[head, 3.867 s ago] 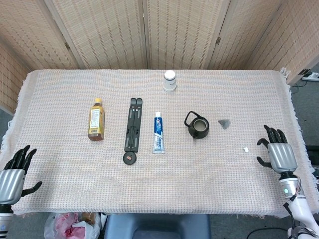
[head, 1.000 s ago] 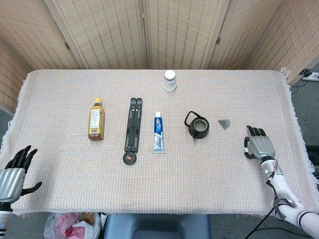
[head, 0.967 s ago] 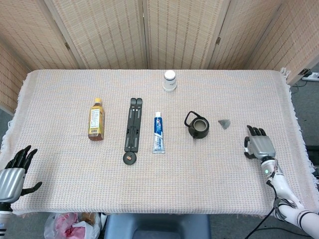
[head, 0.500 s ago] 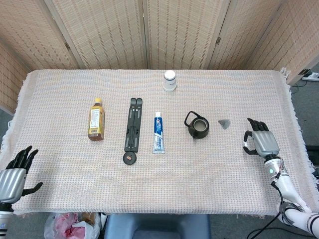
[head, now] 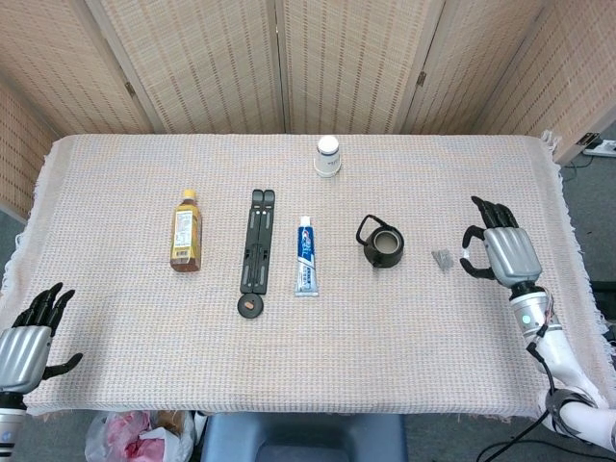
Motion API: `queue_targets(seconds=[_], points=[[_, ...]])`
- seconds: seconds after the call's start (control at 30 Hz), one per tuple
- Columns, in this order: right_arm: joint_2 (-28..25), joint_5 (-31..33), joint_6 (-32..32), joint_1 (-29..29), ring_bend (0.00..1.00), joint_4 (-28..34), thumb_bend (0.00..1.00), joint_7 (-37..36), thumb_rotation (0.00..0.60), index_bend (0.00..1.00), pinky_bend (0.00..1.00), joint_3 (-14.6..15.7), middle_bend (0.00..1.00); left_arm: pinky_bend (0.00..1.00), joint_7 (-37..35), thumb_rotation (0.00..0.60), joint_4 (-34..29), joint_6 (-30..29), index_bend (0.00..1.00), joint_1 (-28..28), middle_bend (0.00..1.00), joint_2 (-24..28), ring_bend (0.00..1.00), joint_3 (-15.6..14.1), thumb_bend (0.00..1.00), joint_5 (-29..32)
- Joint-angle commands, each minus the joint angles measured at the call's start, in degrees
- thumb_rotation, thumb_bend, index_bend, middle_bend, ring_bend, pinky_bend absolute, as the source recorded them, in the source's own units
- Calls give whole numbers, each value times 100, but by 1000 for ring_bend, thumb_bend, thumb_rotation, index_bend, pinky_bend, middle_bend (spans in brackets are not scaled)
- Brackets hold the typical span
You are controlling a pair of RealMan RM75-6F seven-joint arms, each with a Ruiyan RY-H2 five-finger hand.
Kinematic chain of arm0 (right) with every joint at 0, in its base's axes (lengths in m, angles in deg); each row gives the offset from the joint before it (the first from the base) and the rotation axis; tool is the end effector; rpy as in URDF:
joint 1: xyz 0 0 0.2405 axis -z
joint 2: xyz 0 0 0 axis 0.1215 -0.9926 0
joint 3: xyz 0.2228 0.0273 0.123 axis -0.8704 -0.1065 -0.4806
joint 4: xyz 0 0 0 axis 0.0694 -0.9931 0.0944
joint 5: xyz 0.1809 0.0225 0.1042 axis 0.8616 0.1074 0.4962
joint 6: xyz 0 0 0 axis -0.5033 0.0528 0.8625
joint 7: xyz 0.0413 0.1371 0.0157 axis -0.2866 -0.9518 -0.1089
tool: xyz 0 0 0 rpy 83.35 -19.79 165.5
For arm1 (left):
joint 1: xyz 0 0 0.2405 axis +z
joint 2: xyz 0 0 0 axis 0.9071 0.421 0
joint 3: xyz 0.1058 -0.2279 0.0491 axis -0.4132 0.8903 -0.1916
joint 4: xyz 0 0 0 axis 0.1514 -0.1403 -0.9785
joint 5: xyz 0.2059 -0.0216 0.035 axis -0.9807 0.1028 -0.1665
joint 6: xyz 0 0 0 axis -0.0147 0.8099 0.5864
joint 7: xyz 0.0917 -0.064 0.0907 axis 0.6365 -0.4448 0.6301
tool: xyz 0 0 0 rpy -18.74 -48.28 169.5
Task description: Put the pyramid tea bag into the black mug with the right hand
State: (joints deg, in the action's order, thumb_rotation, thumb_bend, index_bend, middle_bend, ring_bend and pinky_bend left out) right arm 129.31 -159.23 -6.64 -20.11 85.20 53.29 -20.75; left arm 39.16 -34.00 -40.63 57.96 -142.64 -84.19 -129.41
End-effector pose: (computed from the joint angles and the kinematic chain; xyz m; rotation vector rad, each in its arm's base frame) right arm -0.2594 -0.3382 0.1357 1.5034 -0.9515 0.9040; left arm -0.3196 0.1872 0.1493 -1.4674 -0.8938 -0.7497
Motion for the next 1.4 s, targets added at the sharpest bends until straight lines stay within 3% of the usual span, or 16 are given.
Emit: queue_targets(seconds=[0.03, 0.3, 0.67, 1.4], points=[[-197, 190, -9, -113, 0, 295, 226, 141, 600, 553, 0, -164, 19, 250, -20, 600, -1, 14, 0, -10, 0, 7, 0, 11, 223, 20], [-423, 391, -42, -345, 0, 713, 229, 211, 600, 553, 0, -400, 21, 250, -147, 600, 27, 128, 0, -81, 0, 47, 0, 98, 222, 152], [-209, 1057, -507, -1093, 0, 494, 231, 537, 600, 553, 0, -718, 21, 250, -440, 600, 107, 471, 0, -241, 0, 155, 0, 233, 223, 447], [528, 1474, -1096, -1867, 0, -636, 231, 534, 600, 553, 0, -576, 24, 250, -835, 600, 137, 569, 0, -269, 0, 308, 0, 312, 223, 619]])
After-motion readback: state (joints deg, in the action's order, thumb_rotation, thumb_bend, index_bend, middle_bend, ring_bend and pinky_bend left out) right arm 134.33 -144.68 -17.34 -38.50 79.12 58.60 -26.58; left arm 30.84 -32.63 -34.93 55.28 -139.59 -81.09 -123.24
